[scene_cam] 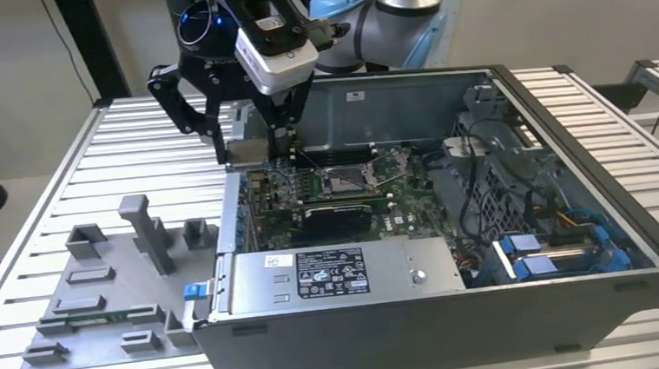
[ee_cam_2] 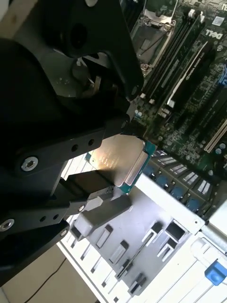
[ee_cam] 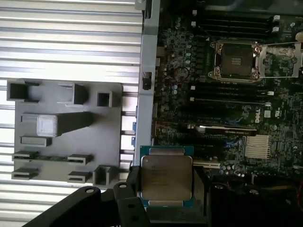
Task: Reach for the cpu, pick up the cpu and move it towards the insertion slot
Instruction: 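Pick up the cpu and move it towards the insertion slot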
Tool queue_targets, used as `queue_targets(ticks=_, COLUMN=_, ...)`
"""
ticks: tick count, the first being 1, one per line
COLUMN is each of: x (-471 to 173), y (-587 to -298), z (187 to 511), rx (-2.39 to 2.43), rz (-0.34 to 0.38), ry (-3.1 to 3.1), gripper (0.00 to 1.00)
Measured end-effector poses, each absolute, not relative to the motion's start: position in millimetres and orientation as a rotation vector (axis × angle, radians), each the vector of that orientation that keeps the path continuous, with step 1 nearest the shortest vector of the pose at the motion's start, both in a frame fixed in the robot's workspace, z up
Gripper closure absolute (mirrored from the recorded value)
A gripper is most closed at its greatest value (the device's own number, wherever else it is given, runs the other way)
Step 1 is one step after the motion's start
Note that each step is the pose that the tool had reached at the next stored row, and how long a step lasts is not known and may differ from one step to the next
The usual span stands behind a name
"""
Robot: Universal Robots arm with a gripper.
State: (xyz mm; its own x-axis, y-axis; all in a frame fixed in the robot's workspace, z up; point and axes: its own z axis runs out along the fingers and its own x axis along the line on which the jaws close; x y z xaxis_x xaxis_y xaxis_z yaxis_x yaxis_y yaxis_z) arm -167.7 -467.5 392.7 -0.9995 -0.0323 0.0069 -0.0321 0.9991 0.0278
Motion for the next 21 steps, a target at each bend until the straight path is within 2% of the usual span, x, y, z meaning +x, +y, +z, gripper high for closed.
queue_targets(ticks=21, x=-91, y=-467, z=392, rx=0.047, rz=-0.042, ry=-3.134, gripper=1.00)
